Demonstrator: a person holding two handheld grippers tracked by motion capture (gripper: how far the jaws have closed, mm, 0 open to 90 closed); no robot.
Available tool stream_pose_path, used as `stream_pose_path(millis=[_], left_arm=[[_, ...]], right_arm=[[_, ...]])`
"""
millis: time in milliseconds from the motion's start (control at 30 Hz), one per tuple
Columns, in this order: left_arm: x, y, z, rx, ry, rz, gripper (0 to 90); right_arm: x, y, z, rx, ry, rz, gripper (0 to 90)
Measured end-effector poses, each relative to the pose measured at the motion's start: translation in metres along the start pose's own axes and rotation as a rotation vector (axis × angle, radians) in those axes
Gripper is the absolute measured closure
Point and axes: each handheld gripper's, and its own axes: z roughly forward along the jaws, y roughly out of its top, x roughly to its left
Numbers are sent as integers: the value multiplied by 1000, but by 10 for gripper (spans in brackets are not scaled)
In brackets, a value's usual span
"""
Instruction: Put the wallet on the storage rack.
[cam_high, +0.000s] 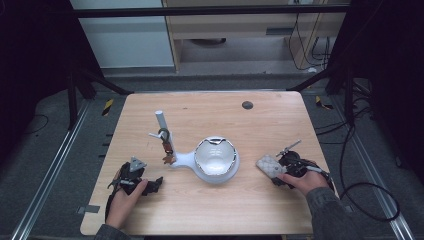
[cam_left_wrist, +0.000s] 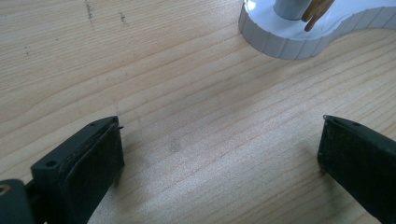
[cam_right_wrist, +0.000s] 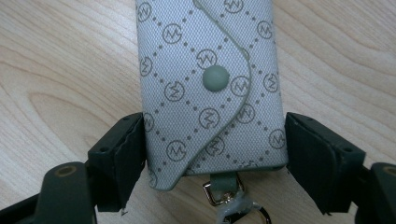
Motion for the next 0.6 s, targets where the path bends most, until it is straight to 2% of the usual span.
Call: stream_pose_path(millis=[67,200,333,467,500,567,600], left_arm=[[0,0,0,0,0,1,0],[0,0,0,2,-2,3,0],[0,0,0,2,-3,4,0],[0,0,0,2,-3,4,0],[0,0,0,2,-3,4,0],[0,0,0,2,-3,4,0],[0,0,0,3,-2,5,0]], right_arm=[[0,0,0,3,1,3,240],[2,3,-3,9,-11,-26,299],[4,3,-8,11,-23,-50,311],[10,6,-21,-6,-19,-72,314],[15,9,-32,-17,-23,-99,315],[17,10,-37,-23,-23,-101,315],[22,14,-51,-49,-29,-135,315]])
